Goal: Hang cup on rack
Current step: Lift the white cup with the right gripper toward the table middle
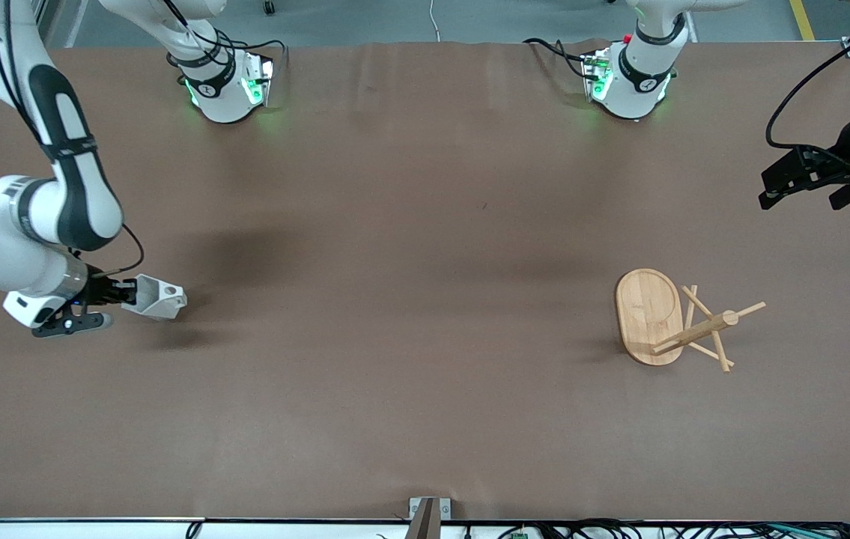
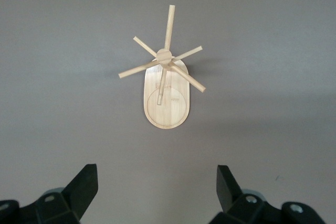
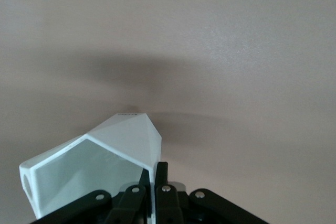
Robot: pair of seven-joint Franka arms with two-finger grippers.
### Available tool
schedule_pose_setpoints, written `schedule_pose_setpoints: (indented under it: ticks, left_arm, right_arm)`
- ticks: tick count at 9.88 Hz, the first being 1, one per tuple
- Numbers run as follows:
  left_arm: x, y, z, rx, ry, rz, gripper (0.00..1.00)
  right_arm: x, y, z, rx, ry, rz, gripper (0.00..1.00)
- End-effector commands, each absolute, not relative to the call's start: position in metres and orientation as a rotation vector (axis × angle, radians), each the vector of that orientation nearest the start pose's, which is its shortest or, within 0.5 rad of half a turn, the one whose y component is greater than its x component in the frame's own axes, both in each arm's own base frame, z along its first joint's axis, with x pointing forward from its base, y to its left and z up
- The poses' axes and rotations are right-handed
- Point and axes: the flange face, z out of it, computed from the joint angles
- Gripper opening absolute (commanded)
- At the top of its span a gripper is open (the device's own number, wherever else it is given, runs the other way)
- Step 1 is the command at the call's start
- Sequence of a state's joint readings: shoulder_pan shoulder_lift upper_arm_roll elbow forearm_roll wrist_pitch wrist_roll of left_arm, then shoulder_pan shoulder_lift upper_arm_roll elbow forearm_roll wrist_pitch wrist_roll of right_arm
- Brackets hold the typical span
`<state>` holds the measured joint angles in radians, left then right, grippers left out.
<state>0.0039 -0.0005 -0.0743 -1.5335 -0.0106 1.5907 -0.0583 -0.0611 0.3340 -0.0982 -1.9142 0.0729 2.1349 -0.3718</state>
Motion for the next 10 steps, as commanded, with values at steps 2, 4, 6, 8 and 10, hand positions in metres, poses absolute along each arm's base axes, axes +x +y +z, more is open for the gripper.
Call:
schedule_pose_setpoints:
  ticks: [2, 4, 6, 8, 10]
  left_arm:
    - [0.556, -0.041, 0.632, -3.149, 0.041, -0.031, 1.0]
    - [0.556, -0.042, 0.634, -3.148, 0.046, -0.036, 1.0]
    - [0.555, -0.046, 0.646, -3.148, 0.063, -0.076, 1.0]
    - [0.555, -0.068, 0.643, -3.148, 0.116, -0.067, 1.0]
    - [0.55, -0.105, 0.641, -3.147, 0.207, -0.061, 1.0]
  right_arm:
    - [0.598, -0.049, 0.411, -2.942, -0.205, 0.164, 0.0]
    - [0.6, -0.002, 0.459, -2.855, -0.223, 0.169, 0.0]
    - [0.603, 0.045, 0.496, -2.673, -0.175, 0.153, 0.01]
    - [0.598, 0.101, 0.512, -2.486, -0.202, 0.128, 0.03]
    - [0.601, 0.127, 0.534, -2.333, -0.151, 0.101, 0.03]
